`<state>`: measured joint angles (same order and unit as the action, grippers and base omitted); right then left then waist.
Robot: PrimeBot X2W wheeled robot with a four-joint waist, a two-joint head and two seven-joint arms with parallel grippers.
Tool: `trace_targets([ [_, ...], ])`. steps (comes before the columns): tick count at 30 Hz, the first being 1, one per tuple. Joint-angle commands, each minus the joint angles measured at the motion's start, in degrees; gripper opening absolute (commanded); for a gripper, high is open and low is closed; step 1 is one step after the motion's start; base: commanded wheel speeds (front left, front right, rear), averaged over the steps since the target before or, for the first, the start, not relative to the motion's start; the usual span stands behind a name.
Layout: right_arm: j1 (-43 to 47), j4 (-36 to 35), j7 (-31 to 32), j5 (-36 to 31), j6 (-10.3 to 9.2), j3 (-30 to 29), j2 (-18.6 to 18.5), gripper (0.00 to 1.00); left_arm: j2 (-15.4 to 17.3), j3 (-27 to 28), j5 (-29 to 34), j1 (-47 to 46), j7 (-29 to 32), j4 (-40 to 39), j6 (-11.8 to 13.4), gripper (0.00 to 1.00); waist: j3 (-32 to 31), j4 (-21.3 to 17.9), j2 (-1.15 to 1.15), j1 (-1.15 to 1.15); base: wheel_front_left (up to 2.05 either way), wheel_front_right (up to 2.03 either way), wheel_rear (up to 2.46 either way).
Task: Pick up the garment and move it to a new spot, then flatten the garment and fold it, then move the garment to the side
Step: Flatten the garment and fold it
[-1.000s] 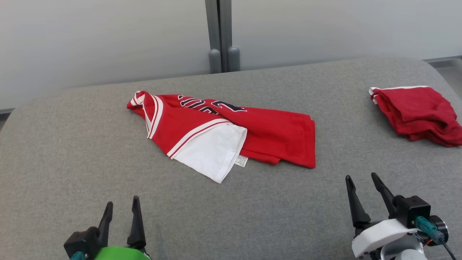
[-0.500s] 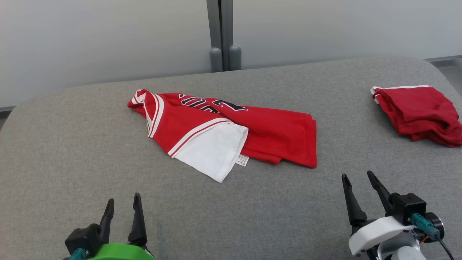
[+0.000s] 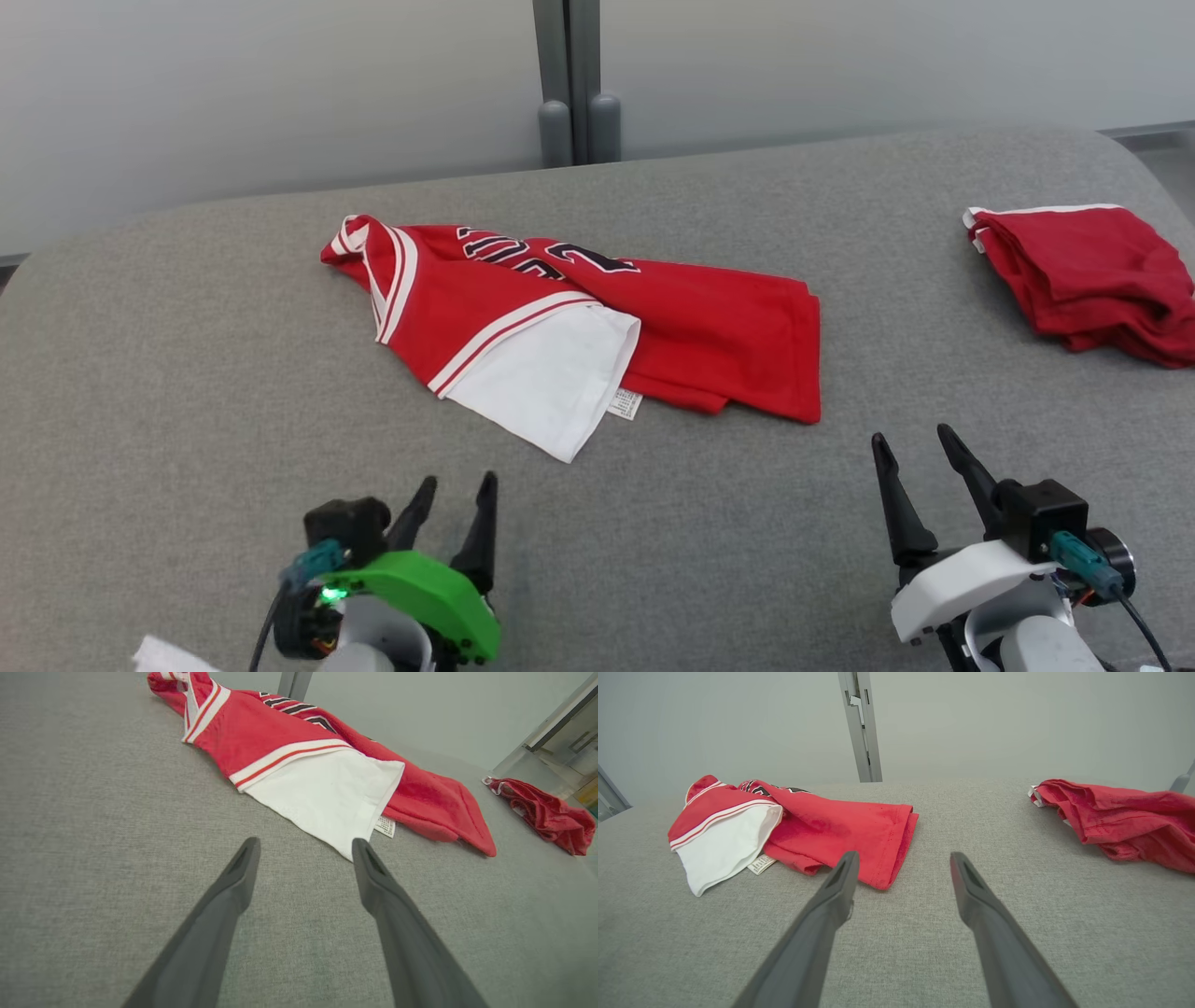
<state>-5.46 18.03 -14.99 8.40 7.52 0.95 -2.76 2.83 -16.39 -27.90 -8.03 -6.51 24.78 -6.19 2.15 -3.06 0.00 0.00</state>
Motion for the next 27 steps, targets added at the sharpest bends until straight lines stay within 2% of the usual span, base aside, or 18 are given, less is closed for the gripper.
trace_targets([
  [1,-0.7,0.3,-0.2,-0.3,-0.07,0.4,-0.2,1.0,0.1,-1.7,-1.9,-2.0,2.4,0.9,0.1,1.0,0.6,-0.4,0.0,0.0,0.0,0.0,0.0],
  [5,-2.1,0.5,-0.2,-0.3,-0.07,1.5,-0.2,1.0,0.2,-6.2,-7.2,-6.0,7.6,3.0,2.4,1.0,1.9,-1.7,0.0,0.0,0.0,0.0,0.0],
  [13,-3.9,0.5,-0.2,-0.1,-0.07,2.8,-0.2,1.0,0.2,-11.4,-16.0,-11.4,11.1,6.9,7.6,1.0,4.8,-4.6,0.0,0.0,0.0,0.0,0.0],
  [22,-5.8,0.1,-0.2,0.2,-0.07,4.1,-0.2,1.0,0.2,-14.0,-23.4,-15.9,9.9,11.2,10.3,1.0,7.5,-7.3,0.0,0.0,0.0,0.0,0.0],
  [27,-6.8,0.1,-0.2,0.3,-0.07,4.8,-0.2,1.0,0.2,-14.4,-27.5,-18.4,7.7,13.9,10.8,1.0,8.6,-8.4,0.0,0.0,0.0,0.0,0.0],
])
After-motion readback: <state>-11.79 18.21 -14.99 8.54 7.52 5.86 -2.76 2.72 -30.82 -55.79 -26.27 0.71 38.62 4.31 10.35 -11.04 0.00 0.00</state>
